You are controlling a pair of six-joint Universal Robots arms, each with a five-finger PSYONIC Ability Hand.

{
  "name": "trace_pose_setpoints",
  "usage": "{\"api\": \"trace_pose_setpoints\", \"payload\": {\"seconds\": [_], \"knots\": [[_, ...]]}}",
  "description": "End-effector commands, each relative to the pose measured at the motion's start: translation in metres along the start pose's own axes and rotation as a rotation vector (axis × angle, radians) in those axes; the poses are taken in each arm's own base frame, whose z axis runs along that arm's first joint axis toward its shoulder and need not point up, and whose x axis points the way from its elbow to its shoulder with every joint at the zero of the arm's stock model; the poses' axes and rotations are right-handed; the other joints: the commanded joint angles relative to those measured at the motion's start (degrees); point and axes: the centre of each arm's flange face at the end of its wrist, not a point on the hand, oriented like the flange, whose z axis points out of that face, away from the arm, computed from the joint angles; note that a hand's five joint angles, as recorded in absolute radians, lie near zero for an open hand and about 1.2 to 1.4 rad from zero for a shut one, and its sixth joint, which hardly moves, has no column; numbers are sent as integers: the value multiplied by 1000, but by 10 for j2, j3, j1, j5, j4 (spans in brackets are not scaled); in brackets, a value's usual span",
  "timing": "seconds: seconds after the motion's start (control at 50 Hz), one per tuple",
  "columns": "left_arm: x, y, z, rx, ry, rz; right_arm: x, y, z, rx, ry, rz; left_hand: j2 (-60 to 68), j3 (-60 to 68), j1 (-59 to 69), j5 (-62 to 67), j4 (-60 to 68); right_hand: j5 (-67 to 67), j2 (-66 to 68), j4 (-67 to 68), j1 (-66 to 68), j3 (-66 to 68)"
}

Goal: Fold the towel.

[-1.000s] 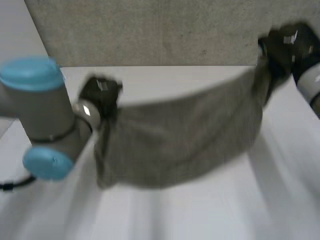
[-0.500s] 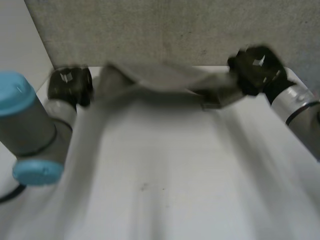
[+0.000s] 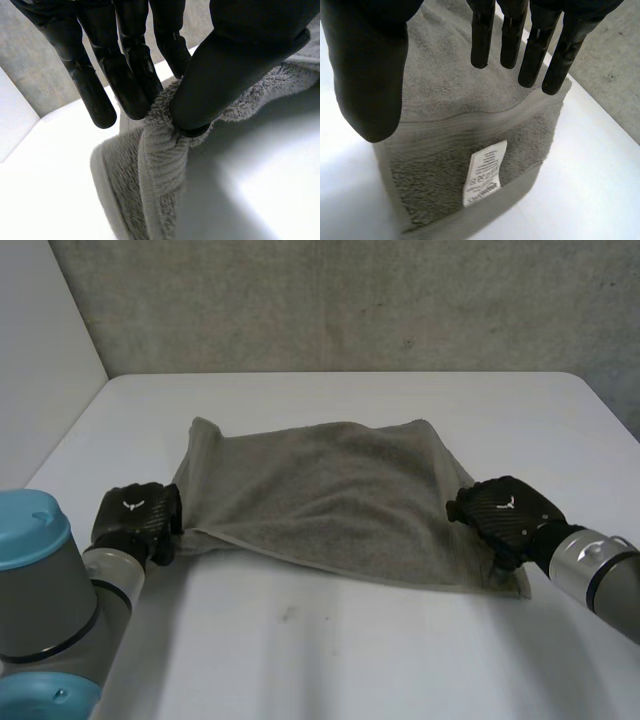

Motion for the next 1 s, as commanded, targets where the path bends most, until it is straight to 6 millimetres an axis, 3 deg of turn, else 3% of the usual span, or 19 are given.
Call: {"api": "trace_pose_setpoints", "payload": {"seconds": [0.02, 0.16, 0.3, 0.46, 0.64, 0.8, 0.84, 0.88, 0.98, 1.0], "knots": [[0, 0, 2, 10, -2, -3, -15, 12, -1, 62, 38, -42, 103, 103, 125, 118, 103, -29, -55, -51, -50, -50], [2, 7, 5, -7, 0, 0, -29, 26, -2, -9, -8, -88, 103, 103, 125, 118, 103, -29, -55, -51, -50, -50], [-3, 7, 8, -8, -16, -5, -30, 31, -9, -88, -8, -74, 103, 103, 125, 118, 103, 1, -25, -21, -20, -20], [-10, 5, 14, -2, -39, -12, -16, 39, -5, -111, 32, -54, 103, 103, 125, 118, 103, 114, 88, 92, 92, 92], [-12, 5, 15, -3, -46, -14, -10, 50, 5, -139, 48, -44, 103, 103, 125, 118, 103, 136, 110, 114, 114, 114], [-12, 6, 15, -6, -46, -14, 0, 54, 11, -152, 70, -34, 103, 103, 125, 118, 103, 290, 265, 269, 269, 269], [-12, 6, 14, -6, -46, -14, 5, 52, 12, -139, 91, -22, 103, 103, 125, 118, 103, 526, 501, 505, 505, 505], [-12, 7, 14, -10, -45, -13, 9, 50, 12, -123, 111, -4, 103, 103, 125, 118, 103, 577, 551, 555, 556, 556], [-12, 10, 12, -19, -44, -12, 28, 39, 9, -61, 204, 52, 103, 103, 125, 118, 103, 577, 552, 556, 556, 556], [-11, 11, 12, -25, -40, -11, 35, 35, 6, -46, 232, 64, 34, 35, 57, 50, 35, 577, 552, 556, 556, 556]]}}
